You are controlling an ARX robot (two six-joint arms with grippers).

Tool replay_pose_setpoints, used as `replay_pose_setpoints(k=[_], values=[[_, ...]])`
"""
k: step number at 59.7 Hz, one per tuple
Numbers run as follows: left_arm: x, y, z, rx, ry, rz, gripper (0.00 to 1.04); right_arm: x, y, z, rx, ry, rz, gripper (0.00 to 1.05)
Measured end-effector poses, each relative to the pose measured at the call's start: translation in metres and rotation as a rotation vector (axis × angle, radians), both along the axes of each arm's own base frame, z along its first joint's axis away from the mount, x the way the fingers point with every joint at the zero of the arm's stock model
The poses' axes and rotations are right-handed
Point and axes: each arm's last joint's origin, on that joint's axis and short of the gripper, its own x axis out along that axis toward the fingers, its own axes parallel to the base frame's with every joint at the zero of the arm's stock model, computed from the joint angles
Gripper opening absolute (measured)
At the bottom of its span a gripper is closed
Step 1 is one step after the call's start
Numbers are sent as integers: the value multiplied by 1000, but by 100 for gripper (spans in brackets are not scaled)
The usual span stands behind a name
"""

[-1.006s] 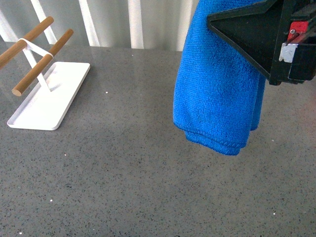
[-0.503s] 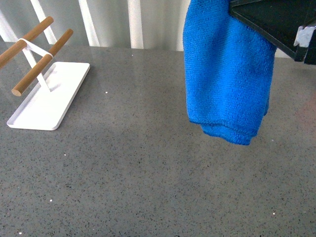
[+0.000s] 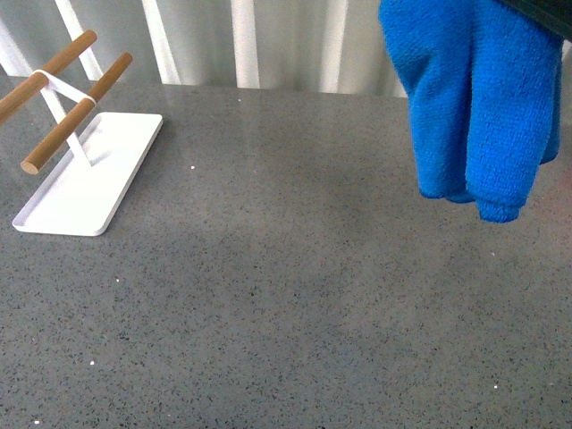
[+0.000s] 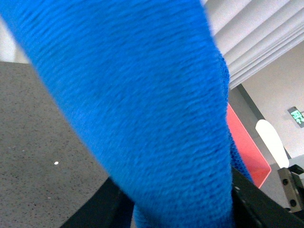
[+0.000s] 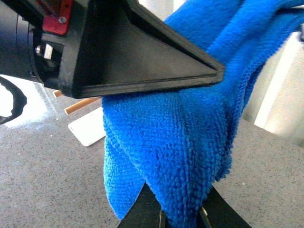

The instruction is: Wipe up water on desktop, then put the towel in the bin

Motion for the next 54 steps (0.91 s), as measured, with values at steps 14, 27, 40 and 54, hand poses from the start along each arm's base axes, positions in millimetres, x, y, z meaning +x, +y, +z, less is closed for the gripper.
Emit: replay_pose_setpoints(k=[14, 27, 40, 54], values=[[9, 39, -5, 7, 22, 103, 78, 3, -8, 5, 14, -6, -29, 4], [10, 128, -29, 47, 97, 312, 98, 6, -22, 12, 31, -15, -82, 4], [-45, 178, -40, 137, 123, 287, 98, 8, -33, 12, 32, -10, -120, 4], [-137, 214, -27, 202, 94, 280, 98, 11, -47, 7, 26, 15, -176, 4]])
